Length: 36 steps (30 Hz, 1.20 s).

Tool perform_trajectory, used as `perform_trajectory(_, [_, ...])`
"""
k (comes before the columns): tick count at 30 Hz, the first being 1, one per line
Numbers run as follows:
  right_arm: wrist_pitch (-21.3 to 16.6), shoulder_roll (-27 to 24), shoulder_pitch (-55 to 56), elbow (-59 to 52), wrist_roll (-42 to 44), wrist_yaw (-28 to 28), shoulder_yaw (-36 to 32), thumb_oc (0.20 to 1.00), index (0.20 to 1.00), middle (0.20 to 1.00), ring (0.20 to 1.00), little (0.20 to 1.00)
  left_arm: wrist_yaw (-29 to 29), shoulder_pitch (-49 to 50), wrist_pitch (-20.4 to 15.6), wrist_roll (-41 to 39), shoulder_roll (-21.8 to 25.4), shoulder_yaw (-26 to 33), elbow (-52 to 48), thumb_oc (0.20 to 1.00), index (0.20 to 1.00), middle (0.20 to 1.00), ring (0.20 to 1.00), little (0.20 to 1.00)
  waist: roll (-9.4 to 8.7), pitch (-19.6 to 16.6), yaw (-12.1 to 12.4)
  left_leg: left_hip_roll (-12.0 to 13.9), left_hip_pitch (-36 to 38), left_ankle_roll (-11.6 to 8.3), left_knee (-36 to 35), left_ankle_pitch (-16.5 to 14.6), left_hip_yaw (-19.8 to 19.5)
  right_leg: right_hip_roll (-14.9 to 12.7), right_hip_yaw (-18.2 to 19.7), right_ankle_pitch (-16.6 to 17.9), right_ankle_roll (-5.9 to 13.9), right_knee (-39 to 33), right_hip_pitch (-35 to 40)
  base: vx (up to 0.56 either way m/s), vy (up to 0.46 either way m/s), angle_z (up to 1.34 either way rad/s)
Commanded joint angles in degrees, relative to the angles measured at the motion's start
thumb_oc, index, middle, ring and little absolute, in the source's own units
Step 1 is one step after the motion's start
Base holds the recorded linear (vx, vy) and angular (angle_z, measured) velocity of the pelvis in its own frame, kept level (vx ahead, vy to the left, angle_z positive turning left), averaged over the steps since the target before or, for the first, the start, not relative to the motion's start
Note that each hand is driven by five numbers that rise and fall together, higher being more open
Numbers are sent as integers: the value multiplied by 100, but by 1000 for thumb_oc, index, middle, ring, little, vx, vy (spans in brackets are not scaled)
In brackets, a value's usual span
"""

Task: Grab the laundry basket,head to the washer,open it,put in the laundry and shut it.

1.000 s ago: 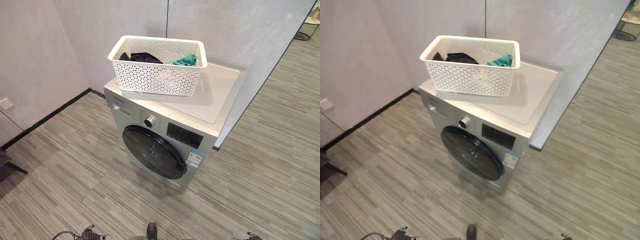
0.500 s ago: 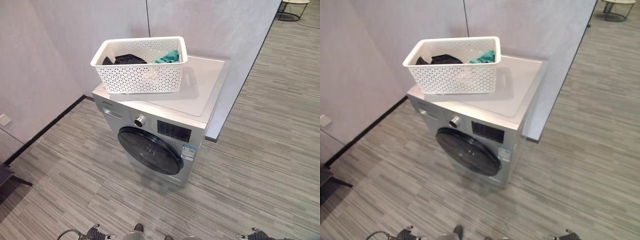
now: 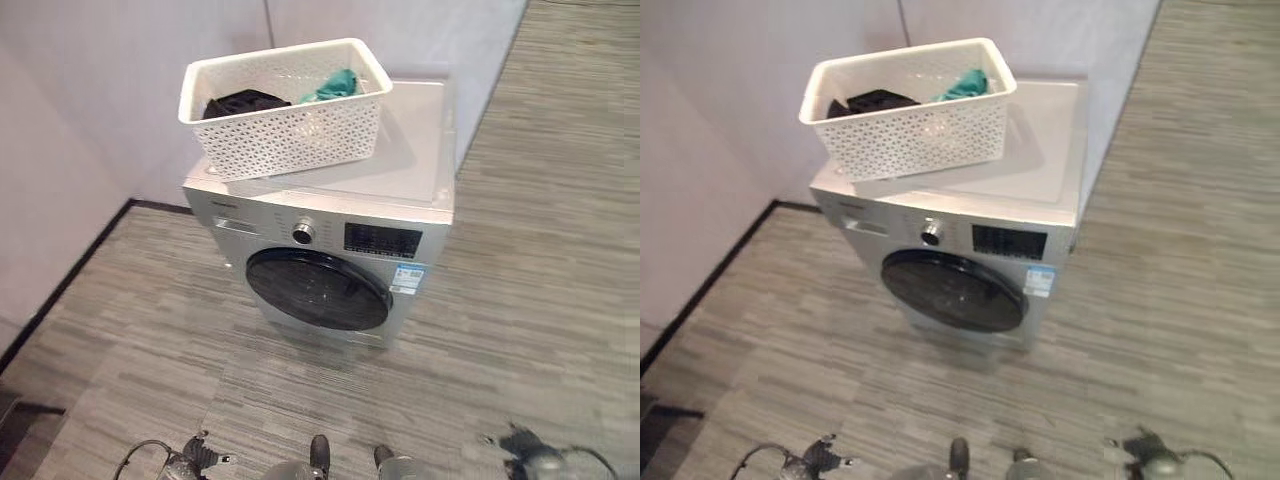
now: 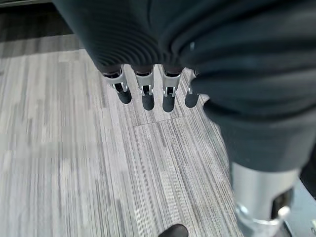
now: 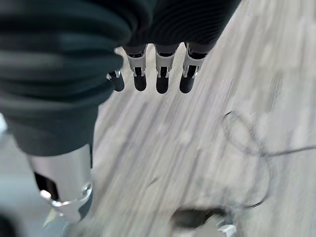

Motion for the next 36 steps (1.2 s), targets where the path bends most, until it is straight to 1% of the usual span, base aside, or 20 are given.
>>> perform_trajectory(1, [-108, -245, 120, 69, -167, -96, 84, 1000, 1000, 1000, 1000, 1000, 78, 152, -39, 85, 205, 395, -26, 1000, 1000, 1000, 1000, 1000, -109, -220, -39, 56, -269, -360, 665, -526, -390, 691, 400, 586, 404, -178, 88, -26, 284, -75])
perform_trajectory(3, [-120, -174, 140, 156, -174, -71, 161, 1000, 1000, 1000, 1000, 1000, 40, 197, -14, 81, 190, 444, 18, 1000, 1000, 1000, 1000, 1000, -168, -233, 4, -26, -157, -303, 530, -457, -246, 1106, 377, 411, 279, -120, 182, 23, 209, -21])
perform_trajectory(4, [-148, -126, 237, 220, -198, -25, 247, 1000, 1000, 1000, 1000, 1000, -21, 201, 26, 141, 163, 429, 60, 1000, 1000, 1000, 1000, 1000, -257, -275, -2, -140, -104, -329, 509, -405, -242, 1521, 481, 279, 104, -134, 331, 47, 148, -33])
perform_trajectory(7, [-159, -151, 492, 265, -130, -21, 199, 1000, 1000, 1000, 1000, 1000, -8, 113, 31, 181, 64, 368, 51, 1000, 1000, 1000, 1000, 1000, -294, -257, -116, -247, 30, -404, 584, -362, -428, 1666, 1043, 353, -57, -381, 579, 45, 46, 2])
perform_trajectory(8, [-159, -152, 496, 263, -130, -21, 199, 1000, 1000, 1000, 1000, 1000, -8, 114, 31, 181, 63, 366, 51, 1000, 1000, 1000, 1000, 1000, -291, -246, -108, -243, 48, -403, 581, -367, -423, 1669, 1050, 356, -58, -390, 599, 99, 9, 78])
perform_trajectory(9, [-133, -205, 662, 345, -121, 9, 104, 1000, 1000, 1000, 1000, 1000, 0, 99, 35, 131, 4, 355, -1, 1000, 1000, 1000, 1000, 1000, -262, -281, -139, -281, 122, -396, 612, -437, -451, 1637, 1096, 457, -91, -656, 756, 153, -22, 65])
perform_trajectory(10, [-117, -251, 807, 498, -91, 29, 4, 1000, 1000, 1000, 1000, 1000, -15, 21, -30, 129, -148, 172, -219, 1000, 1000, 1000, 1000, 1000, -245, -252, -191, -410, -184, -535, 1738, -455, -541, 1542, 1123, 640, -149, -979, 937, 151, -46, 32])
perform_trajectory(11, [-114, -271, 813, 514, -77, 27, -10, 1000, 1000, 1000, 1000, 1000, -12, 2, -46, 131, -173, 124, -280, 1000, 1000, 1000, 1000, 1000, -247, -191, -183, -435, -361, -638, 2174, -364, -585, 1529, 1121, 674, -163, -1041, 1029, 82, -48, 12])
perform_trajectory(13, [-107, -308, 790, 528, -60, 17, -25, 1000, 1000, 1000, 1000, 1000, -5, -29, -40, 119, -215, 95, -313, 1000, 1000, 1000, 1000, 1000, -241, -122, -160, -458, -574, -746, 2607, -258, -653, 1511, 1118, 681, -180, -1080, 1118, 16, -20, 35])
perform_trajectory(14, [-59, -376, 688, 525, -104, 6, 29, 1000, 1000, 1000, 1000, 1000, -19, -13, -22, 101, -319, -5, -260, 1000, 1000, 1000, 1000, 1000, -217, -72, -123, -324, -840, -776, 2815, -120, -777, 1454, 1163, 643, -192, -1164, 1301, 48, 17, 25])
perform_trajectory(16, [-74, -407, 691, 438, -66, 6, 31, 1000, 1000, 1000, 1000, 1000, -24, -5, -12, 130, -313, -39, -230, 1000, 1000, 1000, 1000, 1000, -259, -79, -155, 142, -920, -675, 2394, -209, -511, 1329, 1122, 553, -165, -1123, 1286, 53, 57, -11])
perform_trajectory(17, [-81, -404, 685, 410, -51, -7, 42, 1000, 1000, 1000, 1000, 1000, -18, -3, -2, 133, -290, -31, -193, 1000, 1000, 1000, 1000, 1000, -274, -82, -138, 206, -919, -638, 2184, -245, -614, 1318, 1162, 513, -158, -1097, 1265, 79, 118, -13])
perform_trajectory(18, [-116, -400, 633, 314, -42, -68, 102, 1000, 1000, 1000, 1000, 1000, 31, 9, 24, 117, -220, 1, -55, 1000, 1000, 1000, 1000, 1000, -294, -101, -122, 349, -867, -638, 1553, -157, -1085, 1342, 1322, 395, -122, -1045, 1235, 97, 151, -13])
perform_trajectory(20, [-120, -404, 621, 262, -60, -72, 125, 1000, 1000, 1000, 1000, 1000, 36, 11, 32, 80, -191, 29, -4, 1000, 1000, 1000, 1000, 1000, -265, -115, -158, 506, -769, -710, 1176, 2, -1181, 1355, 1359, 333, -103, -1042, 1241, 75, 143, -30])
perform_trajectory(21, [-114, -449, 627, 225, -75, -102, 107, 1000, 1000, 1000, 1000, 1000, 51, -21, 36, 76, -180, -12, 4, 1000, 1000, 1000, 1000, 1000, -233, -90, -219, 794, -863, -866, 945, 354, -1086, 1272, 1331, 278, -88, -1033, 1262, 67, 173, -33])
perform_trajectory(23, [-109, -453, 629, 191, -110, -111, 118, 1000, 1000, 1000, 1000, 1000, 48, -18, 35, 84, -169, -27, -9, 1000, 1000, 1000, 1000, 1000, -233, -69, -224, 866, -866, -908, 930, 410, -1056, 1207, 1335, 248, -57, -1012, 1280, 83, 210, -4])
perform_trajectory(24, [-109, -480, 644, 119, -159, -112, 79, 1000, 1000, 1000, 1000, 1000, 62, 8, 12, 94, -139, 38, -45, 1000, 1000, 1000, 1000, 1000, -125, -137, -255, 905, -504, -893, 570, 260, -899, 1120, 1316, 203, 43, -1017, 1295, 71, 184, 16])
perform_trajectory(28, [-90, -435, 494, 128, -291, -196, 137, 1000, 1000, 1000, 1000, 1000, 70, -14, -34, 95, -132, 20, -40, 1000, 1000, 1000, 1000, 1000, -79, -239, -176, 642, -373, -785, 529, 57, -893, 844, 1453, 286, 198, -1117, 1291, 92, 301, -4])
perform_trajectory(32, [-88, -237, 211, -60, -561, -204, 377, 1000, 1000, 1000, 1000, 1000, 172, 43, -67, 161, -46, 120, -67, 1000, 1000, 1000, 1000, 1000, -133, -343, 13, 418, -398, -541, 705, -283, -472, 461, 1614, 413, 465, -1052, 1060, 31, 275, -59])
perform_trajectory(36, [-118, -165, 41, -504, -701, -270, 500, 1000, 1000, 1000, 1000, 1000, 209, 83, -73, 317, -1, 119, -95, 1000, 1000, 1000, 1000, 1000, -162, -337, 65, 305, -319, -420, 700, -429, -292, 346, 1550, 584, 647, -857, 787, 0, 182, -40])
